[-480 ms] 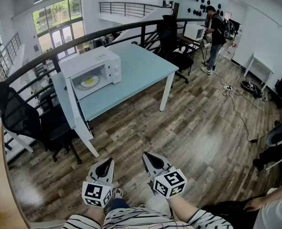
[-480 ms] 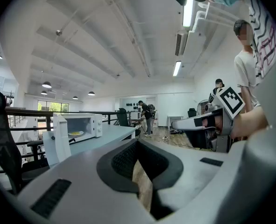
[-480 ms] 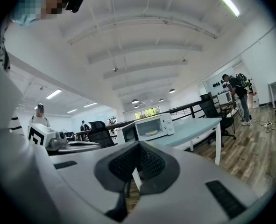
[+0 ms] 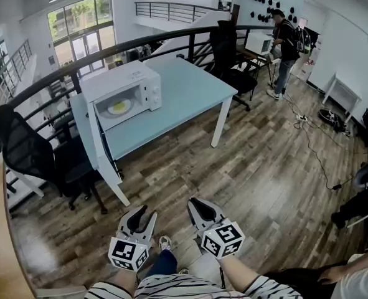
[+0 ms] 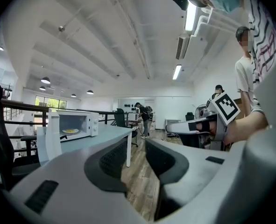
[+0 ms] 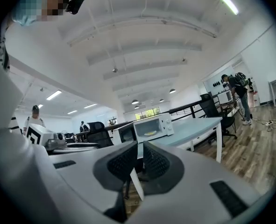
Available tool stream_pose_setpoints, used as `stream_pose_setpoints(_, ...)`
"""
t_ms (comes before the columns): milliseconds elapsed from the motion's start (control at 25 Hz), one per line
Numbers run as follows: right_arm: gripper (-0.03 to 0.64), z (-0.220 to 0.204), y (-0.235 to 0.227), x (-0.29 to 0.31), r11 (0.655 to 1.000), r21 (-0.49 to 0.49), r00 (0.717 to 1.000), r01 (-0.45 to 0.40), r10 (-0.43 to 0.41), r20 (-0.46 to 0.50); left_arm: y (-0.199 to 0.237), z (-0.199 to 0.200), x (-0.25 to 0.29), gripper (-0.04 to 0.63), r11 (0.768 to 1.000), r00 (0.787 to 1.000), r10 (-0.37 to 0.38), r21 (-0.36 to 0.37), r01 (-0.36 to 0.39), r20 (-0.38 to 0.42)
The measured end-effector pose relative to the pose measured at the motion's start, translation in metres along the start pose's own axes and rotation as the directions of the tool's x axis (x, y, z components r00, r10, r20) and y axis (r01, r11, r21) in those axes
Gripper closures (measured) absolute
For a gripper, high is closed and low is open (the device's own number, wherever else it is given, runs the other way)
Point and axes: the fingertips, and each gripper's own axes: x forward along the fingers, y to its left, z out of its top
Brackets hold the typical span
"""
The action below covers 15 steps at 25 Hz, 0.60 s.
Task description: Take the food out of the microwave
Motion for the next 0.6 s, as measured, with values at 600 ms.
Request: stream_pose_setpoints(600,0.468,0.027,-0.052,0.121,1.0,0.002,1.0,0.012,-0.012,-0.028,0.087,0.016,0.105,0.43,0.999,0.999,-0.041,-0.019,0.041,-0.002)
